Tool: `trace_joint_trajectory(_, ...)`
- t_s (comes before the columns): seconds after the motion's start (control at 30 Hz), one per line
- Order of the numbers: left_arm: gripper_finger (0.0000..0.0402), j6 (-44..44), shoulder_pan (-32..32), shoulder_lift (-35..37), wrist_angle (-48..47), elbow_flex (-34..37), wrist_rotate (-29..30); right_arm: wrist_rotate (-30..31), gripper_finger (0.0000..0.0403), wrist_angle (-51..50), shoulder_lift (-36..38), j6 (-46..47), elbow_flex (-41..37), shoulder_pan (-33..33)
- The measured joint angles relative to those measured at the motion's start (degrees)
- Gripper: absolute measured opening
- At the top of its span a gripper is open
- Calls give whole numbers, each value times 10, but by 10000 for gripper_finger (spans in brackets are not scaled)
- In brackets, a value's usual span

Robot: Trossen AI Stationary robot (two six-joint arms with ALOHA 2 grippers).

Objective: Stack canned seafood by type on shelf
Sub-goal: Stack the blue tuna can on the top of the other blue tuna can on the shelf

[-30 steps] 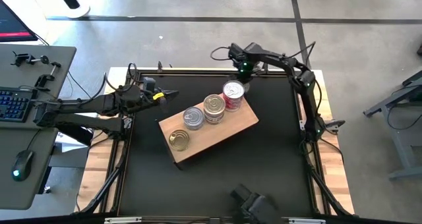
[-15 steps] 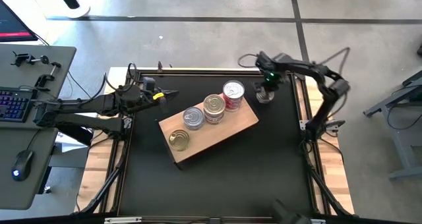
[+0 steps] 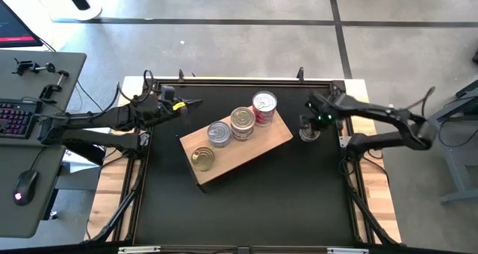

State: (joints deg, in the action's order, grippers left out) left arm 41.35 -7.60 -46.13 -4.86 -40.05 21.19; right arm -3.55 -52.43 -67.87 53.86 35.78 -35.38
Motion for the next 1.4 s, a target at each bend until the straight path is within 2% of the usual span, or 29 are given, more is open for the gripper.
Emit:
trace_joint_trajectory(0.23,0,0,0,0,78,0,-43,-12,0,-32,69,164,-22,156)
trace_joint_trajectory(0.4,0,-5,0,0,90,0,-94,-10,0,-37,64,275,-21,284)
trace_joint_trajectory(0.53,0,-14,3,0,95,0,-129,1,0,-4,56,363,-20,383)
trace_joint_trajectory(0.7,0,-15,29,-5,179,0,-165,27,0,59,47,448,-20,496)
trace_joint_trajectory(0.83,0,-15,71,-27,257,0,-138,38,0,78,40,484,-20,579)
trace_joint_trajectory(1.0,0,-6,126,-76,307,0,-86,43,0,83,32,509,-18,663)
trace_joint_trajectory(1.13,0,19,181,-118,345,-6,-73,51,0,88,32,512,-18,721)
trace_joint_trajectory(1.27,0,7,234,-156,362,-37,-36,51,0,92,32,512,-18,765)
trace_joint_trajectory(1.4,0,-52,274,-188,361,-90,-16,63,0,112,27,511,-19,799)
